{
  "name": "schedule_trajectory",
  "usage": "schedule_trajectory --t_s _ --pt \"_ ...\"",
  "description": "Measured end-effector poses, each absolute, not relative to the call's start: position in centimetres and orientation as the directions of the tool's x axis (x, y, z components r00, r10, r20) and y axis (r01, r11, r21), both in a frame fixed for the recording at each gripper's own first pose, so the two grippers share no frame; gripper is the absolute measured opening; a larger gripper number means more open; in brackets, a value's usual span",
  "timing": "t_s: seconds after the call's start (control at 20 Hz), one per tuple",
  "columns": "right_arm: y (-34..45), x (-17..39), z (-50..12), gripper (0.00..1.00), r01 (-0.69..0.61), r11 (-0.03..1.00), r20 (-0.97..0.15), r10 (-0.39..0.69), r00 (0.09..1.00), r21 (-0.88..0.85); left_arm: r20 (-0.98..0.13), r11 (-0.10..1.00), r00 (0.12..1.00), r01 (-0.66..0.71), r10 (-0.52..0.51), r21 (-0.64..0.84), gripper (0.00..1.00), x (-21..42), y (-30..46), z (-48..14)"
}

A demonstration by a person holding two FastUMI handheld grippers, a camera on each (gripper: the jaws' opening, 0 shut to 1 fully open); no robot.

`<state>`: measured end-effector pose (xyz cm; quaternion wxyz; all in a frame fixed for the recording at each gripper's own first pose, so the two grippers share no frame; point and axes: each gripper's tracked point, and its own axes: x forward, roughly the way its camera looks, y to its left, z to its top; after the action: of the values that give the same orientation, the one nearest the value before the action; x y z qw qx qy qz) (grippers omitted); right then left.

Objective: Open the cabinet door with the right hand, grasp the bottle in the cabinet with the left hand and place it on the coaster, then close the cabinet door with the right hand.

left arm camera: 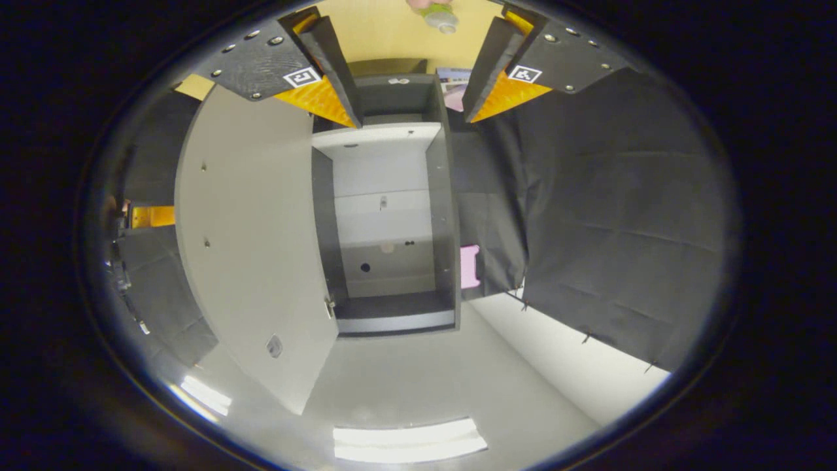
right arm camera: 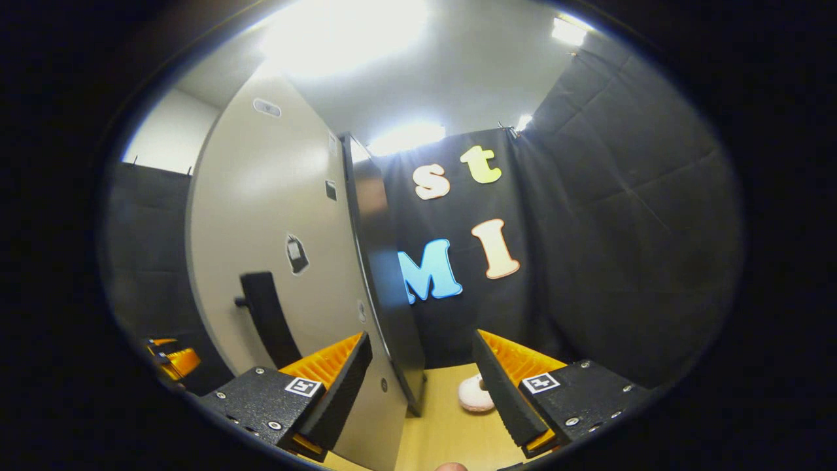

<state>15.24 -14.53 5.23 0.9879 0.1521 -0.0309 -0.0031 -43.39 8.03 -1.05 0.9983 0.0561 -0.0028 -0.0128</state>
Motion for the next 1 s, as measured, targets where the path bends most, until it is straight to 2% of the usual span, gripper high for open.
schedule_trajectory --t_s 0.05,0.1,0.15,0.25,0.3,0.35,0.4,0.6,0.75,0.8,0.85,0.9,0.95,1.0 --pt "-14.0 14.8 5.6 0.94 -0.016 0.953 0.064 -0.004 0.998 0.304 -0.02 0.994 0.999 0.031 -0.029 0.105 0.92 -43.0 8.3 -1.3" --pt "-13.6 14.5 5.9 0.9 -0.023 0.953 0.068 0.002 0.998 0.301 -0.034 0.995 0.999 0.037 -0.034 0.092 0.87 -42.6 8.5 -1.3" --pt "-13.4 14.3 5.8 0.94 -0.022 0.956 0.062 0.004 0.998 0.293 -0.05 0.995 0.998 0.047 -0.043 0.084 0.87 -42.3 8.6 -1.4" --pt "-12.6 14.4 5.4 0.94 -0.03 0.959 0.046 0.017 0.999 0.281 -0.055 0.995 0.997 0.059 -0.054 0.086 0.84 -42.2 8.7 -1.3" --pt "-11.6 14.3 5.1 0.94 -0.039 0.962 0.036 0.031 0.999 0.27 -0.053 0.994 0.997 0.061 -0.056 0.089 0.84 -42.3 8.7 -1.1" --pt "-11.2 14.2 4.9 0.94 -0.018 0.967 0.037 0.008 0.999 0.253 -0.045 0.994 0.997 0.065 -0.061 0.089 0.92 -42.3 8.8 -1.0" --pt "-11.1 13.9 4.8 0.94 0.0 0.969 0.037 -0.01 0.999 0.246 -0.047 0.993 0.996 0.074 -0.07 0.088 0.84 -42.4 8.7 -1.4" --pt "-9.1 14.9 4.3 0.95 -0.007 0.963 0.024 0.001 1.0 0.268 -0.056 0.994 0.995 0.087 -0.084 0.059 0.92 -42.0 9.1 -1.5" --pt "-6.7 14.6 4.3 0.95 -0.024 0.969 0.01 0.022 1.0 0.245 -0.06 0.994 0.994 0.099 -0.096 0.046 0.92 -41.7 9.6 -1.9" --pt "-6.0 14.6 4.4 0.99 -0.03 0.972 0.017 0.027 0.999 0.234 -0.064 0.994 0.993 0.101 -0.098 0.05 0.92 -41.5 9.8 -2.1" --pt "-5.1 14.8 4.5 0.95 -0.04 0.973 0.019 0.037 0.999 0.228 -0.074 0.993 0.992 0.104 -0.1 0.05 0.92 -41.3 10.0 -2.3" --pt "-4.2 14.9 4.5 0.95 -0.052 0.973 0.019 0.049 0.999 0.224 -0.079 0.994 0.992 0.104 -0.101 0.044 0.88 -41.1 10.3 -2.4" --pt "-3.2 15.0 4.5 0.99 -0.061 0.974 0.017 0.059 0.998 0.217 -0.08 0.993 0.99 0.116 -0.114 0.03 0.92 -41.0 10.4 -2.4" --pt "-2.3 15.1 4.7 0.94 -0.064 0.976 0.02 0.061 0.998 0.206 -0.08 0.992 0.99 0.122 -0.12 0.022 0.92 -40.8 10.5 -2.4"
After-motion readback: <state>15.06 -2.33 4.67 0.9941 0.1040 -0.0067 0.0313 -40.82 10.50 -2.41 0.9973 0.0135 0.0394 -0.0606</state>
